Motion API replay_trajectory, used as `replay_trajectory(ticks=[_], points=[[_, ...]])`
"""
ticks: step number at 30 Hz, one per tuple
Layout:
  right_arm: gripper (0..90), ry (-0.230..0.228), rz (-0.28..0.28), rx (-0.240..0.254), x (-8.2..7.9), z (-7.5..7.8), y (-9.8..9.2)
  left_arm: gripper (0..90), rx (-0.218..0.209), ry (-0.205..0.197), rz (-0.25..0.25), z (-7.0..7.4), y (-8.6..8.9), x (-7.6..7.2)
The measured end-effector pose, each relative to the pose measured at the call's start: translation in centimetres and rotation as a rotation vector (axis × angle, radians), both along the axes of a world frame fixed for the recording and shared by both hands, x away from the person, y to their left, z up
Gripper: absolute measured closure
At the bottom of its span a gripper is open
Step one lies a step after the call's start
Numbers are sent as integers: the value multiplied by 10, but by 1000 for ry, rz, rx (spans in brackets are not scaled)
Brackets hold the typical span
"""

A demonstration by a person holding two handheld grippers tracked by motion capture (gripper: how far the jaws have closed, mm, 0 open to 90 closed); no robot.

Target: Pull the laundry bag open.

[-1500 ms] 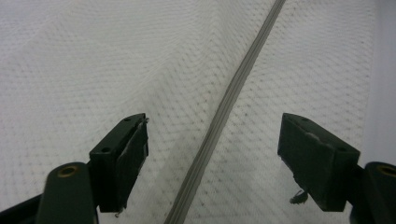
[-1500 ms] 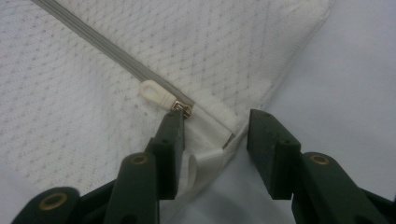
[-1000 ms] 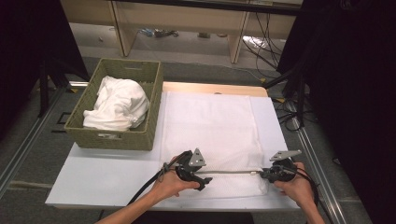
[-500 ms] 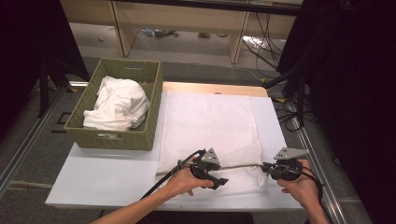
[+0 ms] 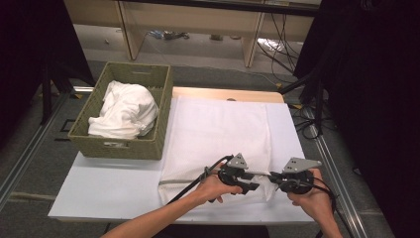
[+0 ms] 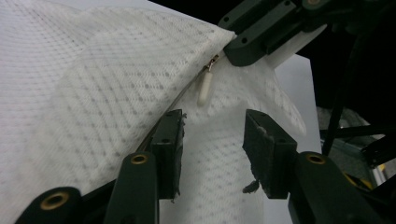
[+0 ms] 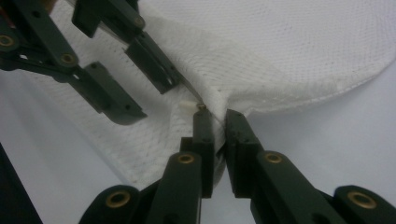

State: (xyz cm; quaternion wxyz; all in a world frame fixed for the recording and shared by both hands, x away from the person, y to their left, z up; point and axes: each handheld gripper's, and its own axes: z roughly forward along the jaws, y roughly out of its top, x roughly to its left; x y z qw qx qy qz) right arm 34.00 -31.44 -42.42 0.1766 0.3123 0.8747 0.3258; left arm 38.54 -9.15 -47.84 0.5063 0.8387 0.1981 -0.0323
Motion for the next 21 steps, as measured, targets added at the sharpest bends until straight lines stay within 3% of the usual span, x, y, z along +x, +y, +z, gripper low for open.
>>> replay_trajectory(ticks=[2,3,6,7,9,11,13,14,16,18,21], points=[[845,6,8,3,0,1,1,594,0,2,-3,-2,-2,2],[846,-10,20,-2,1,0,2,602,-7,23,6,-2,-2,1],[845,11,6,8,0,0,4,619,-37,88,25,-2,-5,4],[845,-5,28,-2,1,-1,3,634,-47,87,27,-2,-7,5],[845,20,13,0,0,-2,5,660,-41,92,19,-2,-10,6],[845,12,11,-3,0,-1,6,677,-33,79,22,-3,-13,7],[845,3,23,-6,0,-2,6,695,-26,93,19,-4,-15,7],[845,4,25,-3,0,-1,6,706,-12,88,-3,-3,-15,8],[845,5,29,0,0,-1,6,737,8,62,13,-2,-17,7],[845,-9,50,-7,2,-2,5,757,4,85,7,-3,-19,10],[844,14,35,1,1,-2,6,826,13,92,27,-4,-20,10]])
